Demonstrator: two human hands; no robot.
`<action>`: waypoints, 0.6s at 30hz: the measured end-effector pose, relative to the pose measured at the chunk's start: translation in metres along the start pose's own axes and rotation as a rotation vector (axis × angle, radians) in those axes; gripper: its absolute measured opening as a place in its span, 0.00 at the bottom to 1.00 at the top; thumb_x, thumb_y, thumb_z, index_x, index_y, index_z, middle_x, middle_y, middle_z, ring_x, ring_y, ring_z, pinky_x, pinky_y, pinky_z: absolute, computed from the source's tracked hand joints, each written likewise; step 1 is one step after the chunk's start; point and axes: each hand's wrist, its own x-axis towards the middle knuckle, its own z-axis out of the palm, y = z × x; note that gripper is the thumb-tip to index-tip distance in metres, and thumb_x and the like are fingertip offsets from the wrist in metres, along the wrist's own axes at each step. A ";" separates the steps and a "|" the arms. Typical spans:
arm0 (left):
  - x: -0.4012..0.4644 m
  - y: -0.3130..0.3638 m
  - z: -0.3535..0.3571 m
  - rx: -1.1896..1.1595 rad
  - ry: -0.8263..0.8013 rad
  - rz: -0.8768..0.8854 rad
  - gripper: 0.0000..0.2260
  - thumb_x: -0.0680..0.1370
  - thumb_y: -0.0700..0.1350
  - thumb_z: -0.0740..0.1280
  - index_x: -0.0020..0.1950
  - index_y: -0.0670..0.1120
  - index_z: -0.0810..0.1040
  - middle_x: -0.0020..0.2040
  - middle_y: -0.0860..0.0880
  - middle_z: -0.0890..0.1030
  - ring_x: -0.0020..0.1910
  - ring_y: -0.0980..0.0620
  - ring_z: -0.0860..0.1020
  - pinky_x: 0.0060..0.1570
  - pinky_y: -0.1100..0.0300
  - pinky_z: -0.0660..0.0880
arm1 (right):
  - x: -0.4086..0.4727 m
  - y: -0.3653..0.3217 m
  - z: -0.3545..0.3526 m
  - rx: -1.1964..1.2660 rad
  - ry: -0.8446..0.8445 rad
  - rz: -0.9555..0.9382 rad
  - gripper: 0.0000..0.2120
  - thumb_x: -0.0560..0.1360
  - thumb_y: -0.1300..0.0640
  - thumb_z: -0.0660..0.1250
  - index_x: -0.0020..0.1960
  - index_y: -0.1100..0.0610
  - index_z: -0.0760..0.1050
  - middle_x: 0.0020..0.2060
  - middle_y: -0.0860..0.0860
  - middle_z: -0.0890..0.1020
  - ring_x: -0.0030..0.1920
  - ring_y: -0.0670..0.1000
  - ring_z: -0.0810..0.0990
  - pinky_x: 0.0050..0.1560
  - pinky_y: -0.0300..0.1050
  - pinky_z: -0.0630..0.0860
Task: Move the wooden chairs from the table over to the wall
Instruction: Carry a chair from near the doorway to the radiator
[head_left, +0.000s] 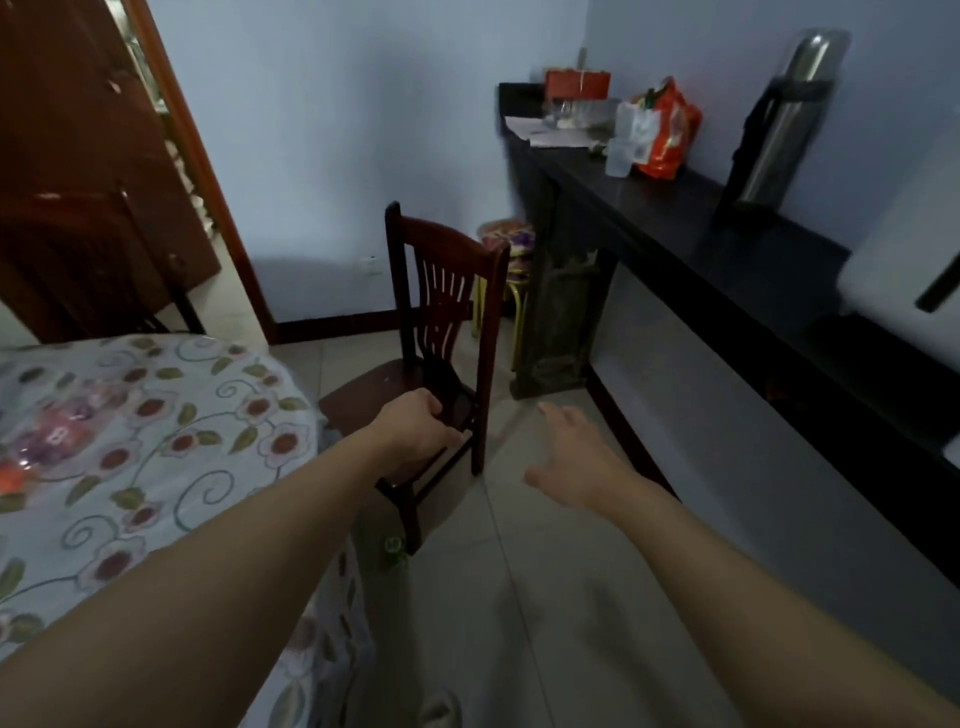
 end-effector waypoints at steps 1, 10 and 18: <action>0.021 0.001 -0.007 -0.009 0.006 0.004 0.26 0.70 0.49 0.74 0.65 0.45 0.71 0.63 0.46 0.75 0.59 0.48 0.73 0.51 0.60 0.69 | 0.021 -0.004 -0.004 -0.009 0.003 -0.002 0.42 0.73 0.48 0.69 0.77 0.53 0.47 0.75 0.55 0.55 0.74 0.57 0.57 0.72 0.51 0.59; 0.180 0.024 -0.070 -0.038 -0.028 0.008 0.26 0.71 0.47 0.74 0.66 0.44 0.69 0.62 0.45 0.75 0.57 0.48 0.74 0.53 0.58 0.70 | 0.181 -0.040 -0.046 -0.035 0.036 0.008 0.41 0.72 0.49 0.69 0.76 0.52 0.49 0.75 0.54 0.55 0.74 0.57 0.56 0.70 0.52 0.61; 0.287 0.043 -0.104 -0.070 0.002 0.038 0.25 0.71 0.46 0.73 0.65 0.46 0.69 0.60 0.47 0.76 0.49 0.52 0.74 0.48 0.59 0.71 | 0.309 -0.071 -0.071 -0.082 0.047 -0.029 0.40 0.72 0.48 0.70 0.76 0.51 0.51 0.72 0.55 0.60 0.71 0.57 0.61 0.68 0.53 0.67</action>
